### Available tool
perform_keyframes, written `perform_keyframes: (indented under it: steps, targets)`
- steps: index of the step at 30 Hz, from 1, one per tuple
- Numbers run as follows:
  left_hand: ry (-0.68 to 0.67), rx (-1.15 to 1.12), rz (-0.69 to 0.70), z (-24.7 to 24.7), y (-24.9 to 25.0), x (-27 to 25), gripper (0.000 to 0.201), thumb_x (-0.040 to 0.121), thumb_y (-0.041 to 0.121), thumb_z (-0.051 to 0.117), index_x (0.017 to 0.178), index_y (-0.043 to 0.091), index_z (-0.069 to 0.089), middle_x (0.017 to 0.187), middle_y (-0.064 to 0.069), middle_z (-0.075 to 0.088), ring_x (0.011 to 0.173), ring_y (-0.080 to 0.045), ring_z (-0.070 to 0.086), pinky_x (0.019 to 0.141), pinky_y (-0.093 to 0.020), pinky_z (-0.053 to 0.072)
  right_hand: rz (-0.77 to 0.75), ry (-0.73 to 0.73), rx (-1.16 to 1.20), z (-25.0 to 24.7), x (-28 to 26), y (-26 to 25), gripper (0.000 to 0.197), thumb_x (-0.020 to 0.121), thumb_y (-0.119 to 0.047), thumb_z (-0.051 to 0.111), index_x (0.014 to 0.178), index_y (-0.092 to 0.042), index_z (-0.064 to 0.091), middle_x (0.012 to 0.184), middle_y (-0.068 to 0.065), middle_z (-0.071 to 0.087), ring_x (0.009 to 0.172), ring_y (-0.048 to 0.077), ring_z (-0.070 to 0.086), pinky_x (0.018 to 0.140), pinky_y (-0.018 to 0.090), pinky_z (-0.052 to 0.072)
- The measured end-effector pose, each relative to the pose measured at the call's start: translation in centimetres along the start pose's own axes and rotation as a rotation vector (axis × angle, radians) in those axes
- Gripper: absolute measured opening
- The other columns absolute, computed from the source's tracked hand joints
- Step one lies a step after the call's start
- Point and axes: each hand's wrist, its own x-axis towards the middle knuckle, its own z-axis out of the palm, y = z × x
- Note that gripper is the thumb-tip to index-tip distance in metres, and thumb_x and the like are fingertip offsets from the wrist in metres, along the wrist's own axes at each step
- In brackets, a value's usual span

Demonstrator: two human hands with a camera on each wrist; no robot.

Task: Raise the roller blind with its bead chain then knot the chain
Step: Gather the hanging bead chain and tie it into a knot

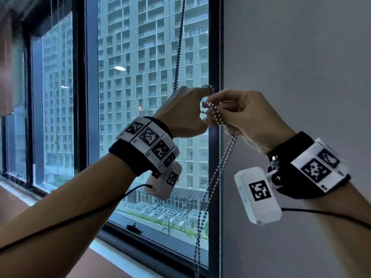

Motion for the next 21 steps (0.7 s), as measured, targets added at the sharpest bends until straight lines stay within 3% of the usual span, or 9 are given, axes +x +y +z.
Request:
perform_keyframes:
  steps: [2, 4, 6, 8, 10, 12, 14, 18, 21]
  targets:
    - [0.008, 0.002, 0.012, -0.1, -0.1, -0.1, 0.021, 0.079, 0.03, 0.056, 0.091, 0.016, 0.064, 0.068, 0.008, 0.061, 0.059, -0.01, 0.061, 0.056, -0.021, 0.049, -0.031, 0.032, -0.058, 0.3, 0.2, -0.3, 0.018, 0.084, -0.008, 0.071, 0.096, -0.021, 0.071, 0.077, 0.011, 0.076, 0.073, 0.04, 0.058, 0.043, 0.02, 0.03]
    - [0.008, 0.008, -0.006, -0.3, -0.3, -0.3, 0.024, 0.08, 0.029, 0.058, 0.099, 0.015, 0.065, 0.062, 0.014, 0.055, 0.053, -0.008, 0.059, 0.055, -0.017, 0.046, -0.108, 0.062, -0.217, 0.3, 0.2, -0.8, 0.029, 0.08, -0.013, 0.076, 0.106, -0.022, 0.066, 0.079, 0.009, 0.076, 0.066, 0.033, 0.069, 0.045, 0.016, 0.036]
    - [-0.015, 0.024, -0.017, -0.4, -0.2, -0.4, 0.029, 0.081, 0.03, 0.06, 0.105, 0.014, 0.064, 0.061, 0.016, 0.052, 0.05, -0.013, 0.061, 0.058, -0.026, 0.053, -0.192, 0.058, -0.322, 0.2, 0.0, -1.3, 0.029, 0.08, -0.01, 0.076, 0.107, -0.016, 0.067, 0.077, 0.006, 0.072, 0.054, 0.008, 0.067, 0.047, 0.007, 0.038]
    - [-0.036, 0.019, -0.01, -0.5, -0.2, -0.5, 0.029, 0.082, 0.03, 0.06, 0.106, 0.015, 0.063, 0.063, 0.018, 0.053, 0.049, -0.014, 0.063, 0.062, -0.031, 0.058, -0.23, 0.024, -0.31, 0.1, -0.2, -1.7, 0.015, 0.081, -0.004, 0.073, 0.096, -0.006, 0.073, 0.075, 0.005, 0.068, 0.046, -0.001, 0.059, 0.045, 0.005, 0.038]
    - [-0.03, 0.022, -0.02, -0.6, -0.2, -0.6, 0.026, 0.081, 0.029, 0.06, 0.104, 0.016, 0.063, 0.062, 0.015, 0.057, 0.049, -0.011, 0.061, 0.063, -0.035, 0.059, -0.241, 0.019, -0.311, 0.0, -0.2, -1.9, 0.008, 0.081, -0.004, 0.073, 0.089, -0.004, 0.075, 0.075, 0.002, 0.068, 0.044, -0.002, 0.056, 0.044, 0.005, 0.036]
    - [-0.01, 0.029, -0.038, -0.5, -0.1, -0.6, 0.03, 0.08, 0.029, 0.061, 0.107, 0.015, 0.063, 0.059, 0.007, 0.061, 0.048, -0.012, 0.061, 0.062, -0.037, 0.058, -0.212, 0.056, -0.385, -0.2, 0.3, -1.7, 0.003, 0.081, -0.009, 0.075, 0.083, -0.012, 0.077, 0.067, -0.011, 0.067, 0.044, -0.005, 0.053, 0.045, 0.005, 0.035]
    - [-0.004, 0.029, -0.035, -0.4, 0.2, -0.5, 0.031, 0.079, 0.028, 0.062, 0.107, 0.015, 0.064, 0.056, 0.013, 0.055, 0.049, -0.006, 0.058, 0.063, -0.035, 0.057, -0.146, 0.095, -0.503, -0.3, 0.9, -1.3, 0.004, 0.081, -0.016, 0.077, 0.077, -0.019, 0.076, 0.059, -0.016, 0.066, 0.045, -0.007, 0.054, 0.048, 0.004, 0.036]
    - [0.02, 0.047, -0.024, 0.1, 0.6, -0.3, 0.026, 0.075, 0.023, 0.062, 0.101, 0.016, 0.065, 0.059, 0.02, 0.047, 0.053, 0.005, 0.05, 0.063, -0.026, 0.051, -0.051, 0.189, -0.6, 0.2, 1.9, -0.7, 0.022, 0.079, -0.016, 0.072, 0.057, -0.018, 0.068, 0.05, -0.01, 0.059, 0.039, -0.004, 0.05, 0.046, 0.008, 0.035]
    - [0.025, 0.058, -0.02, 0.2, 0.8, -0.3, 0.026, 0.075, 0.021, 0.063, 0.101, 0.015, 0.065, 0.059, 0.022, 0.043, 0.053, 0.002, 0.05, 0.061, -0.022, 0.048, 0.003, 0.263, -0.62, 0.5, 2.4, -0.7, 0.028, 0.075, -0.021, 0.073, 0.052, -0.012, 0.061, 0.043, -0.004, 0.054, 0.031, 0.0, 0.045, 0.043, 0.013, 0.034]
